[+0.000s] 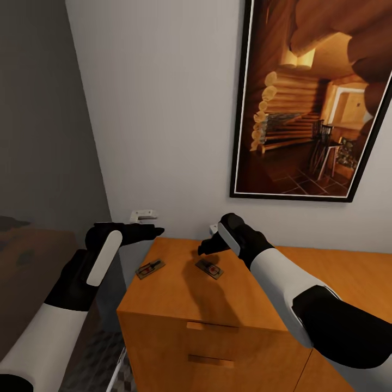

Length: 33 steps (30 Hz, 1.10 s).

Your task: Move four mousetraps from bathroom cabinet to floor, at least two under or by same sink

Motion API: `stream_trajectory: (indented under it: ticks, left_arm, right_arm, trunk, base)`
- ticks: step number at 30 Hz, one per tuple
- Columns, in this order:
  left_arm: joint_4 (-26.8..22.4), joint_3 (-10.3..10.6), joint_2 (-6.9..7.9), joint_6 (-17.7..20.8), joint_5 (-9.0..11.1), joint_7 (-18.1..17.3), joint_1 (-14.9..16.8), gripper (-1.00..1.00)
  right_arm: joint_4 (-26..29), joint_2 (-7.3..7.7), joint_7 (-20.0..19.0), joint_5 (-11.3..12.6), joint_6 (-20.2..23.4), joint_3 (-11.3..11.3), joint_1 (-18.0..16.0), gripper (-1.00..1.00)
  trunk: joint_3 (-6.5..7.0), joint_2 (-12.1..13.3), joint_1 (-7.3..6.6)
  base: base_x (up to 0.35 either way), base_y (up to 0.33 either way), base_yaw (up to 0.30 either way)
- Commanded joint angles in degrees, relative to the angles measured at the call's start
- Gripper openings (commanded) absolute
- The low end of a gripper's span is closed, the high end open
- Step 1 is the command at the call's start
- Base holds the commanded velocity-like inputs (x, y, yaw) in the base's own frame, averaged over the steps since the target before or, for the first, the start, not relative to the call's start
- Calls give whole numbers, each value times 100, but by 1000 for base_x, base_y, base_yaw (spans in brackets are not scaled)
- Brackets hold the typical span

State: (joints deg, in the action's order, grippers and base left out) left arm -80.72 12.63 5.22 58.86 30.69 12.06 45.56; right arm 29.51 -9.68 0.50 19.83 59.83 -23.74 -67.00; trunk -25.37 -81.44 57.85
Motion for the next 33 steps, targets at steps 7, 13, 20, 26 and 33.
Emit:
stream_trajectory:
  ticks: [7,13,20,26,33]
  left_arm:
    - [-5,11,7,12,59,60,6,100]
    - [0,11,11,12,60,60,6,100]
    - [3,11,9,12,61,60,6,100]
    - [4,11,10,12,66,60,6,100]
    - [4,11,13,16,68,60,6,100]
  right_arm:
    - [-6,3,3,34,17,-30,-6,100]
    - [-7,1,3,42,17,-33,-6,100]
    - [0,-7,-5,61,17,-29,-6,100]
    - [1,-32,-5,64,17,-28,-6,100]
    - [2,-32,0,64,17,-29,-6,100]
  trunk:
    - [-7,-4,0]
    - [-7,-4,0]
    - [-7,-4,0]
    - [-7,-4,0]
    - [-7,-4,0]
  base:
    - [0,0,0]
    - [0,0,0]
    - [-17,0,0]
    - [-139,-15,0]
    - [-69,-9,0]
